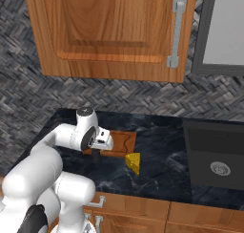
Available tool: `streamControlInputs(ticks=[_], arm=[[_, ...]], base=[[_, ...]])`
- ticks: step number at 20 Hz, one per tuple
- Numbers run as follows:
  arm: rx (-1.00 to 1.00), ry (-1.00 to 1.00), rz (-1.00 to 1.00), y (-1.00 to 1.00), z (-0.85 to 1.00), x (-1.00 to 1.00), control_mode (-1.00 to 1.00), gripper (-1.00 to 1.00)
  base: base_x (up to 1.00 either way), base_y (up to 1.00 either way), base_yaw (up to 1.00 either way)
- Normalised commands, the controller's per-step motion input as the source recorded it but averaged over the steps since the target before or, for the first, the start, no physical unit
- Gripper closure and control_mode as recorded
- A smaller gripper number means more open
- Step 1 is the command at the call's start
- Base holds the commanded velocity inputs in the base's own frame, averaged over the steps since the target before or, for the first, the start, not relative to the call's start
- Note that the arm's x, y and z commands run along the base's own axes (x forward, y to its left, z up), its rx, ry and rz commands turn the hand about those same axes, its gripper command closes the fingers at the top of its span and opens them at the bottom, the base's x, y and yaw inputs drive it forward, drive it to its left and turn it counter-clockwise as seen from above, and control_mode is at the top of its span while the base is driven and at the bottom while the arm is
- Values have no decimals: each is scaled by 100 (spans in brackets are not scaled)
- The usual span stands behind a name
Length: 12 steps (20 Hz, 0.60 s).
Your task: Retrieve the reheated potato from the microwave, then place the potato, cheese, and condiment on the cutting board.
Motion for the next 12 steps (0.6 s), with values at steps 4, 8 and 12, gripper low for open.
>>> streamControlInputs(ticks=[4,8,12], arm=[[0,3,0,0,-15,0,-100,-100],[0,2,0,0,-15,0,-100,-100],[0,2,0,0,-13,0,-100,-100]], base=[[0,0,0],[0,0,0],[0,0,0]])
